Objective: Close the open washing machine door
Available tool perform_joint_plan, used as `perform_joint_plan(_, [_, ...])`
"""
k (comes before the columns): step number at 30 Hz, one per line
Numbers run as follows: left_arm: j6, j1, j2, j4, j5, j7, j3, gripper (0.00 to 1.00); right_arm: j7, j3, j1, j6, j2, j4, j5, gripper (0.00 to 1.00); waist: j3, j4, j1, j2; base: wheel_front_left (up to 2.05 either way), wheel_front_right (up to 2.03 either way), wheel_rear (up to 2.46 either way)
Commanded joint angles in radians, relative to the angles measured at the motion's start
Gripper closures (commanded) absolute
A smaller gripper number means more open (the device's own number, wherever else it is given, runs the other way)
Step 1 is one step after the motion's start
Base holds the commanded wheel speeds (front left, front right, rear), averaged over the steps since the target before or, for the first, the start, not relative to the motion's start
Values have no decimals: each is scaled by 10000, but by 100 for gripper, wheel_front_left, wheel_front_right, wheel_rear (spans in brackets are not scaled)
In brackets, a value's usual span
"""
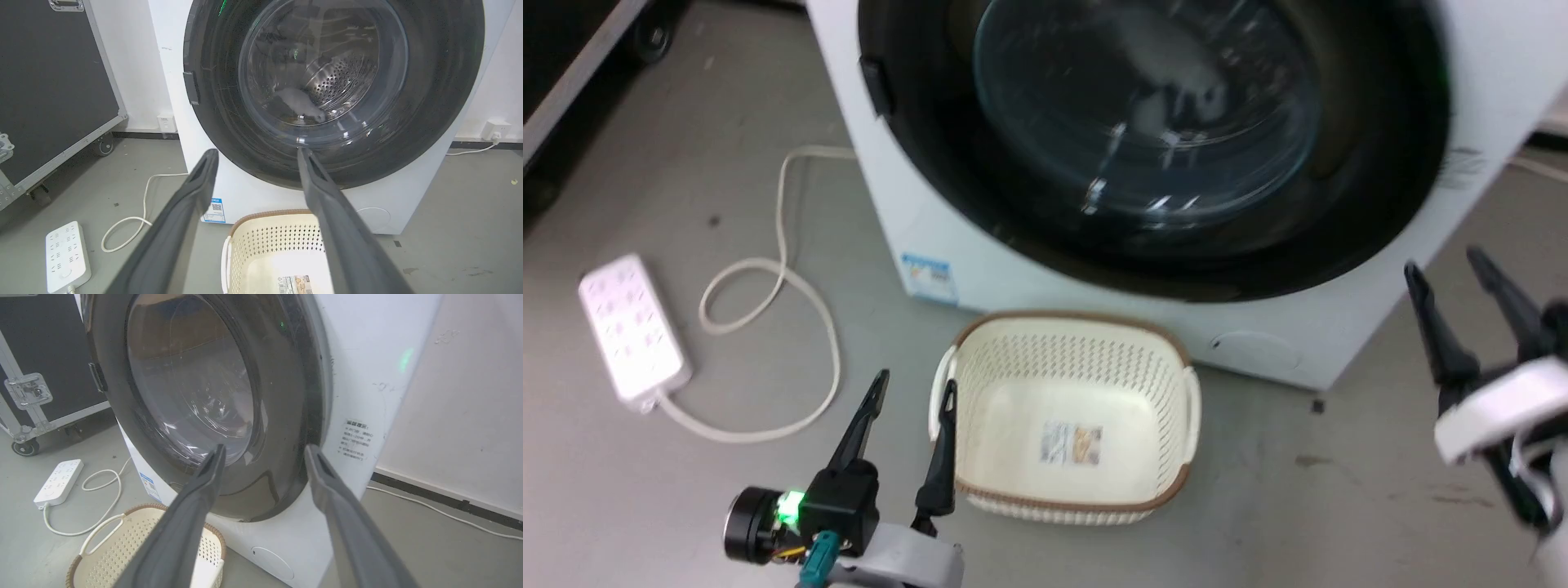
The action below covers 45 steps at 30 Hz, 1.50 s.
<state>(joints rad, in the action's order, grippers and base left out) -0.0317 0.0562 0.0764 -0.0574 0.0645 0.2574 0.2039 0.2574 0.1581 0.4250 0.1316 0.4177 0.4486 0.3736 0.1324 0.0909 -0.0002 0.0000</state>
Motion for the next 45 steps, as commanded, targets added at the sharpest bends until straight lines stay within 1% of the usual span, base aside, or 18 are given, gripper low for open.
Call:
perform_joint_plan(1, [46, -172, 18, -14, 32, 43, -83, 0, 38, -336, -524, -9, -247, -396, -221, 0, -605, -525, 2, 0, 0, 0, 0])
perform_joint_plan(4, [105, -424, 10, 3, 185, 43, -312, 0, 40, -1122, -1896, -9, -979, -1608, -977, 0, -936, -799, 2, 0, 0, 0, 0])
perform_joint_plan(7, [166, -728, -27, 34, 370, 43, -519, 0, 41, -1621, -3126, -9, -1601, -2630, -1895, 0, -1157, -1049, 2, 0, 0, 0, 0])
perform_joint_plan(10, [268, -958, -47, -19, 451, 43, -666, 0, 42, -2223, -4019, -9, -2294, -3454, -2640, 0, -1273, -1236, 2, 0, 0, 0, 0])
perform_joint_plan(13, [378, -1060, -64, -94, 494, 43, -798, 0, 42, -2541, -4650, -9, -2888, -4012, -3247, 0, -1310, -1351, 2, 0, 0, 0, 0])
perform_joint_plan(16, [427, -1090, -76, -120, 362, 43, -821, 0, 42, -2543, -5020, -9, -3213, -4276, -3553, 0, -1321, -1430, 2, 0, 0, 0, 0])
perform_joint_plan(22, [534, -977, -109, -126, 277, 43, -947, 0, 43, -2479, -5164, -9, -3437, -4387, -3773, 0, -1298, -1478, 2, 0, 0, 0, 0])
perform_joint_plan(23, [525, -979, -71, -132, 337, -1, -927, 100, 1, -2485, -5030, -2, -3387, -4328, -3743, 100, -1298, -1479, 2, 0, 0, 0, 0])
perform_joint_plan(45, [490, -914, -93, -23, 187, -416, -1086, 100, -405, -2348, -4903, -3, -3431, -4336, -3742, 100, -1301, -1389, 2, 0, 0, 0, 0])
